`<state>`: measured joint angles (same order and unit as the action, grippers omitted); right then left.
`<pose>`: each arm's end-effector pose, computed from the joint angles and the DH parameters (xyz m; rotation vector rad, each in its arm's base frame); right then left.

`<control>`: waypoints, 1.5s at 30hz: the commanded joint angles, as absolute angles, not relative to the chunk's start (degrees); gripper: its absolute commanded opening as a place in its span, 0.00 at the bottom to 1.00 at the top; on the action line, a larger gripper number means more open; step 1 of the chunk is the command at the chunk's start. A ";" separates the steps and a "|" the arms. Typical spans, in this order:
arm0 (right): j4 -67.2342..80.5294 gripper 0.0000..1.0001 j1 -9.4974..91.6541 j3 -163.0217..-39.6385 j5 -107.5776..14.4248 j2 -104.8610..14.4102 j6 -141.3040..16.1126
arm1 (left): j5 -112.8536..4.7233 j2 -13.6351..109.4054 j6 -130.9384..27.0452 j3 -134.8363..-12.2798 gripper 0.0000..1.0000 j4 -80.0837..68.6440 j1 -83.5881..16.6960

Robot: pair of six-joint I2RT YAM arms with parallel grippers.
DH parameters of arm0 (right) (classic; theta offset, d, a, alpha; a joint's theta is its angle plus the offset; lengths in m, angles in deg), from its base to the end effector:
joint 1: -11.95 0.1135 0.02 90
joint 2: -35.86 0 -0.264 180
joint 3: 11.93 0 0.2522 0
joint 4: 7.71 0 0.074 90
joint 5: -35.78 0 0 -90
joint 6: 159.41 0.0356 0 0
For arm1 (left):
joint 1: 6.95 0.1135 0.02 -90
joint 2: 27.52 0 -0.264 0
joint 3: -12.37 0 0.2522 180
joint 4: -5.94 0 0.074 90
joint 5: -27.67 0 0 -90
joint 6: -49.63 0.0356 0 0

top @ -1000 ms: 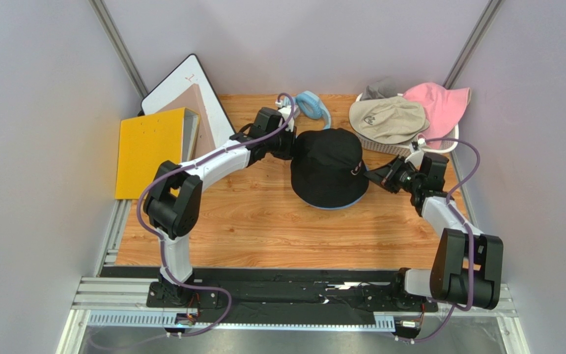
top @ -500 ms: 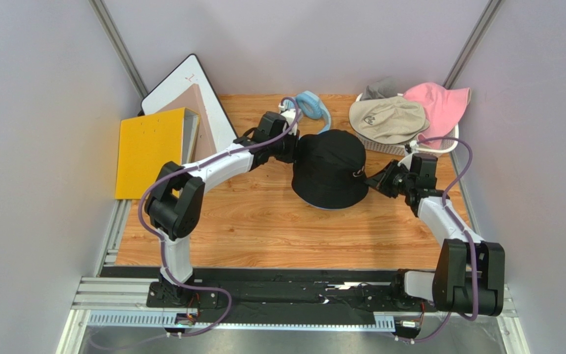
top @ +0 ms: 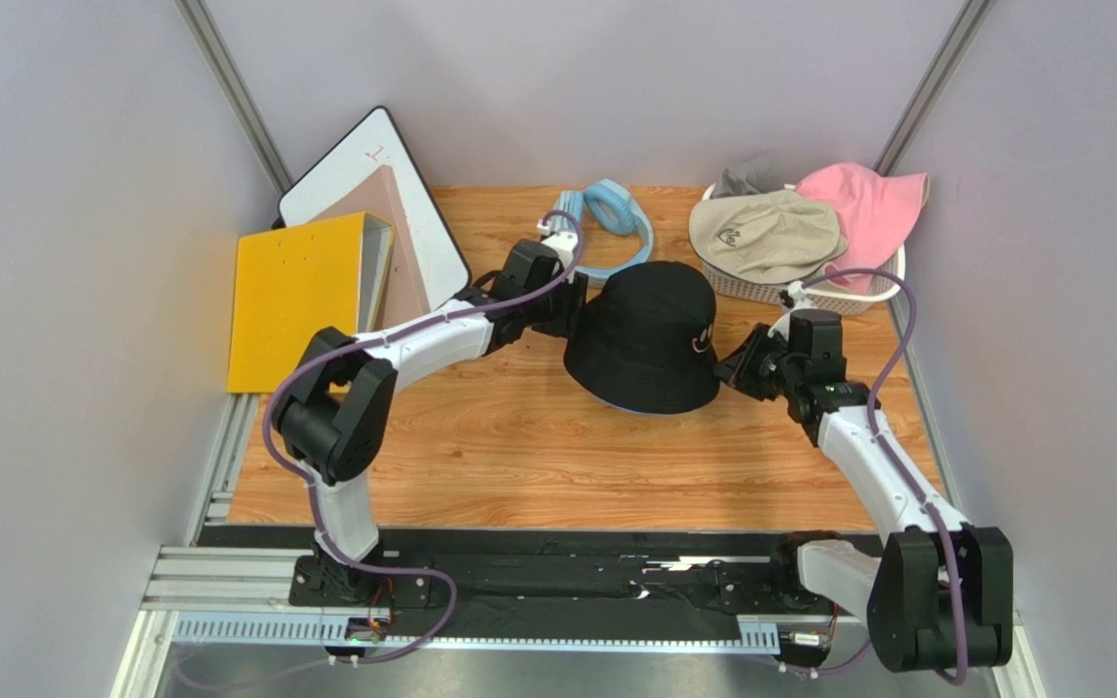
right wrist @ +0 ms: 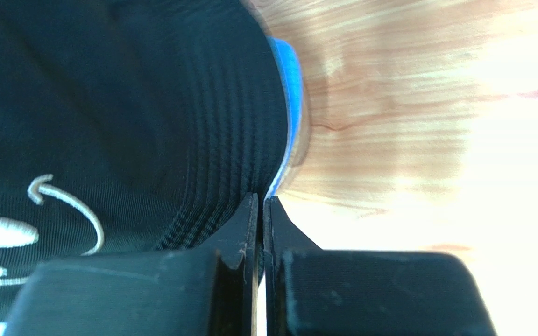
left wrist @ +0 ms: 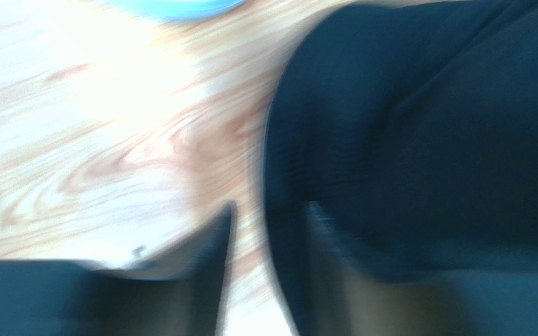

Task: Stack the hats
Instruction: Stack the hat on the hat.

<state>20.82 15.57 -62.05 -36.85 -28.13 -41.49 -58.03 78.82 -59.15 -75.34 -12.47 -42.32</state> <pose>0.2277 0.0251 0.2175 0.3394 2.3277 0.6263 0.3415 -0.2457 0.2203 0.3715 2.2524 -0.5938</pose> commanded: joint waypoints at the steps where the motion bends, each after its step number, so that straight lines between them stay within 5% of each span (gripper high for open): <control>1: 26.00 0.00 15.82 -61.90 -38.58 -24.62 -43.39 | -64.61 69.63 -59.17 -73.02 0.69 -16.69 -41.40; 3: 26.79 0.00 15.82 -62.17 -38.22 -23.56 -43.48 | -66.62 66.62 -59.79 -72.15 0.90 -17.84 -41.40; 6: 27.15 0.00 16.34 -62.35 -37.69 -22.60 -44.01 | -68.91 59.95 -60.41 -70.57 0.99 -18.98 -41.40; 15: 27.15 0.00 19.86 -63.05 -38.04 -20.92 -44.63 | -70.93 49.38 -58.57 -75.98 0.99 -19.78 -46.40; 26: 29.16 0.00 22.32 -62.70 -39.71 -18.90 -45.42 | -67.42 66.42 -54.43 -94.54 0.99 -15.11 -56.78; 34: 30.40 0.02 22.41 -62.87 -39.72 -17.23 -45.94 | -67.95 73.02 -53.73 -94.12 0.99 -14.41 -57.66; 40: 31.89 0.60 22.41 -62.96 -40.07 -15.30 -45.94 | -70.32 69.34 -54.08 -87.09 0.98 -11.96 -57.75; 45: 35.22 0.89 22.41 -65.42 -40.86 -13.81 -46.38 | -69.89 66.71 -55.30 -80.77 0.97 -10.29 -57.75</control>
<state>32.75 22.06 -62.12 -40.22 -15.67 -45.47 -69.33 70.54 -55.44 -84.35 -11.46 -57.56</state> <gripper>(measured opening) 0.828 0.979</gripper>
